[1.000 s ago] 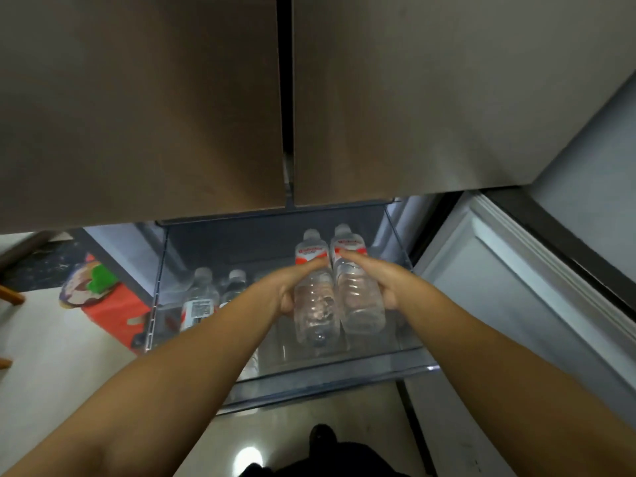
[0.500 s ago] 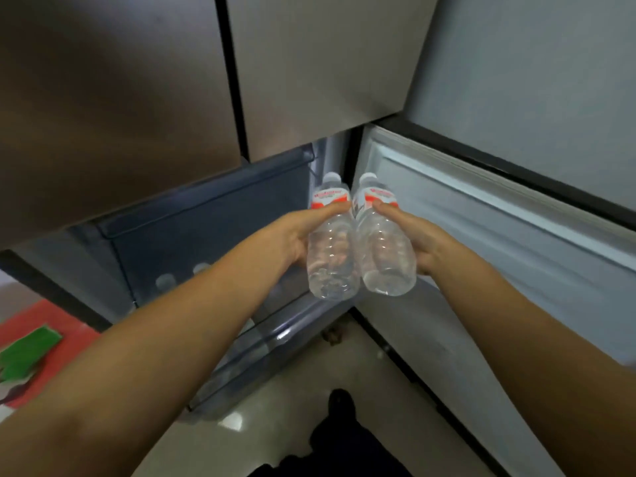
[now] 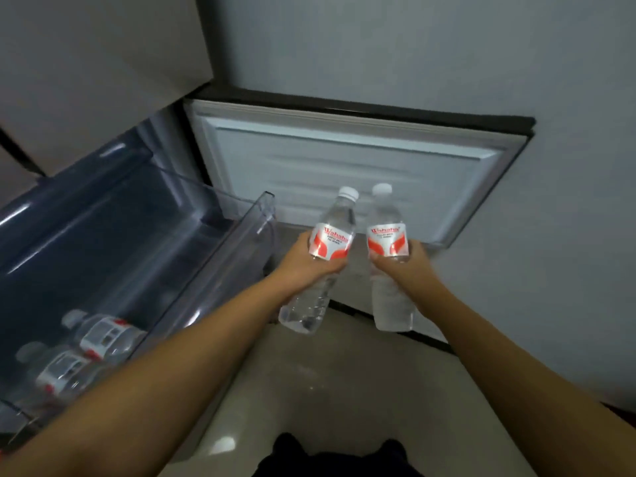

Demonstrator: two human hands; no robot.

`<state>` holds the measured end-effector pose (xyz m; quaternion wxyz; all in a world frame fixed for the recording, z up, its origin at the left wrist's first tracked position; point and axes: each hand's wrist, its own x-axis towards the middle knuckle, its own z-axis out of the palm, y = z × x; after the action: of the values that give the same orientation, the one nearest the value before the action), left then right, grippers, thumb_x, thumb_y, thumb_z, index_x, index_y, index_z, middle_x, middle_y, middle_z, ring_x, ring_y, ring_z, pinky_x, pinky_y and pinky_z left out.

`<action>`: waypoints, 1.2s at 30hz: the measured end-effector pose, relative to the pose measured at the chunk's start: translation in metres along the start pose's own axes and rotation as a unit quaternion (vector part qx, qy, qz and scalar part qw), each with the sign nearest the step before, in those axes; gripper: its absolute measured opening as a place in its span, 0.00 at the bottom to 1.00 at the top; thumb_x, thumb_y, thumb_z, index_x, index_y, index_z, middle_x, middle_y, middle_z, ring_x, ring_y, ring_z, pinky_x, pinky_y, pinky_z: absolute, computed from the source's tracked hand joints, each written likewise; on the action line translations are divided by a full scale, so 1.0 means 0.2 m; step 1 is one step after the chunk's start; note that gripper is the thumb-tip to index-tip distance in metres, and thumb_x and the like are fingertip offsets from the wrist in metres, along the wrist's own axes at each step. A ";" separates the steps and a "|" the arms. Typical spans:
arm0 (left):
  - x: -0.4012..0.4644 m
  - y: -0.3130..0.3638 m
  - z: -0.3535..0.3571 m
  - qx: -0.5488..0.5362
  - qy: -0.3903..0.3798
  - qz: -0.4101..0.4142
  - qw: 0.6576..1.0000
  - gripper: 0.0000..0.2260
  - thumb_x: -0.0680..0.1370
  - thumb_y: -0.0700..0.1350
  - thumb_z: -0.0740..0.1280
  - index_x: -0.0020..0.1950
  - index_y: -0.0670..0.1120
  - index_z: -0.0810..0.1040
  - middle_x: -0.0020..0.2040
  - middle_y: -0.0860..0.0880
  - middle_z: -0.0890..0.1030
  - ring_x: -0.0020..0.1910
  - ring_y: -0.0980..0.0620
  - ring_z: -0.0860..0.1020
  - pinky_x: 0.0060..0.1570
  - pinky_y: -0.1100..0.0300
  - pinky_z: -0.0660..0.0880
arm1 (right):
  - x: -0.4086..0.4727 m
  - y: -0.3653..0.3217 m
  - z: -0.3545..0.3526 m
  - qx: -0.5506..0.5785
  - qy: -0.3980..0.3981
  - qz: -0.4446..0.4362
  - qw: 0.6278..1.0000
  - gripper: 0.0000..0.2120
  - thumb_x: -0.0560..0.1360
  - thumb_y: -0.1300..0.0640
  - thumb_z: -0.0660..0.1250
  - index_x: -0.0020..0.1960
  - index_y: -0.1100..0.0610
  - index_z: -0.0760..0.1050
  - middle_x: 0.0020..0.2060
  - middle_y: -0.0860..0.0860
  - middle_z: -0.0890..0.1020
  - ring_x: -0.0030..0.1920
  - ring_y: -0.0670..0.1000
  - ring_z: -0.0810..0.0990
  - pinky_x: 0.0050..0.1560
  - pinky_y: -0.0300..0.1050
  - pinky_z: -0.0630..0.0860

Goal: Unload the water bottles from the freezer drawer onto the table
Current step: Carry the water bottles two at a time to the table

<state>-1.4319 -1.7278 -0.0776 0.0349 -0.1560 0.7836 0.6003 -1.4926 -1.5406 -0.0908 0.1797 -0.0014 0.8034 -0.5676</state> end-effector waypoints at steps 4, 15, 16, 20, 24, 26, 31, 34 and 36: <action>0.03 -0.13 0.34 0.031 -0.034 -0.022 0.999 0.20 0.67 0.47 0.77 0.55 0.45 0.77 0.46 0.49 0.84 0.45 0.52 0.82 0.42 0.63 0.78 | -0.15 0.25 -0.24 0.002 0.066 0.008 0.998 0.26 0.70 0.56 0.75 0.63 0.54 0.67 0.50 0.47 0.77 0.49 0.47 0.78 0.47 0.39 0.73; -0.10 -0.12 1.20 0.071 -0.098 -0.024 0.992 0.27 0.64 0.52 0.77 0.59 0.48 0.73 0.49 0.49 0.82 0.45 0.52 0.81 0.44 0.59 0.77 | -0.56 0.78 -1.02 0.009 0.156 0.071 0.985 0.32 0.70 0.52 0.75 0.68 0.55 0.64 0.57 0.50 0.77 0.55 0.51 0.78 0.56 0.46 0.75; -0.10 -0.09 1.32 0.084 -0.124 -0.016 0.989 0.29 0.62 0.56 0.77 0.59 0.49 0.73 0.48 0.49 0.83 0.45 0.52 0.81 0.44 0.58 0.78 | -0.62 0.84 -1.11 0.012 0.178 0.079 0.981 0.32 0.69 0.52 0.76 0.68 0.55 0.64 0.56 0.50 0.77 0.55 0.51 0.78 0.56 0.46 0.75; -0.13 0.01 1.68 0.119 -0.204 0.005 0.972 0.30 0.62 0.57 0.76 0.59 0.50 0.73 0.50 0.50 0.82 0.47 0.51 0.81 0.46 0.57 0.77 | -0.80 0.98 -1.34 0.032 0.250 0.106 0.962 0.33 0.70 0.52 0.75 0.69 0.55 0.62 0.55 0.48 0.76 0.54 0.49 0.77 0.55 0.46 0.74; -0.17 0.09 2.01 0.132 -0.275 0.028 0.952 0.27 0.67 0.50 0.77 0.62 0.48 0.70 0.52 0.49 0.81 0.50 0.49 0.80 0.50 0.54 0.77 | -0.95 1.10 -1.51 0.063 0.335 0.135 0.930 0.32 0.70 0.51 0.74 0.69 0.54 0.62 0.52 0.46 0.75 0.54 0.49 0.77 0.52 0.44 0.73; -0.18 0.13 2.16 0.145 -0.313 0.038 0.938 0.27 0.68 0.50 0.77 0.63 0.47 0.70 0.53 0.49 0.80 0.50 0.48 0.80 0.51 0.54 0.77 | -1.02 1.16 -1.59 0.078 0.373 0.149 0.913 0.32 0.70 0.50 0.74 0.68 0.53 0.62 0.52 0.46 0.75 0.53 0.49 0.77 0.51 0.44 0.73; -0.20 0.20 2.56 0.175 -0.407 0.065 0.894 0.27 0.66 0.52 0.77 0.61 0.47 0.72 0.53 0.48 0.81 0.50 0.48 0.81 0.56 0.49 0.77 | -1.18 1.30 -1.79 0.115 0.452 0.176 0.867 0.32 0.71 0.51 0.73 0.70 0.53 0.61 0.52 0.46 0.75 0.52 0.48 0.77 0.50 0.41 0.74; -0.18 0.26 2.83 0.188 -0.460 0.075 0.865 0.26 0.68 0.49 0.76 0.62 0.47 0.71 0.54 0.47 0.81 0.52 0.47 0.80 0.57 0.48 0.77 | -1.25 1.38 -1.94 0.133 0.485 0.183 0.845 0.33 0.72 0.52 0.73 0.71 0.53 0.59 0.54 0.48 0.76 0.53 0.49 0.78 0.43 0.36 0.75; -0.17 0.32 3.01 0.188 -0.499 0.091 0.841 0.26 0.69 0.49 0.77 0.63 0.47 0.71 0.55 0.47 0.80 0.53 0.48 0.80 0.54 0.51 0.77 | -1.29 1.42 -2.03 0.137 0.509 0.180 0.830 0.34 0.72 0.53 0.73 0.71 0.54 0.59 0.55 0.49 0.77 0.52 0.47 0.79 0.44 0.35 0.76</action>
<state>-1.4975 -1.1324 -0.1771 0.3949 0.2461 0.7688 0.4386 -1.3116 -1.0156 -0.1584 -0.1574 0.4573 0.6810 -0.5499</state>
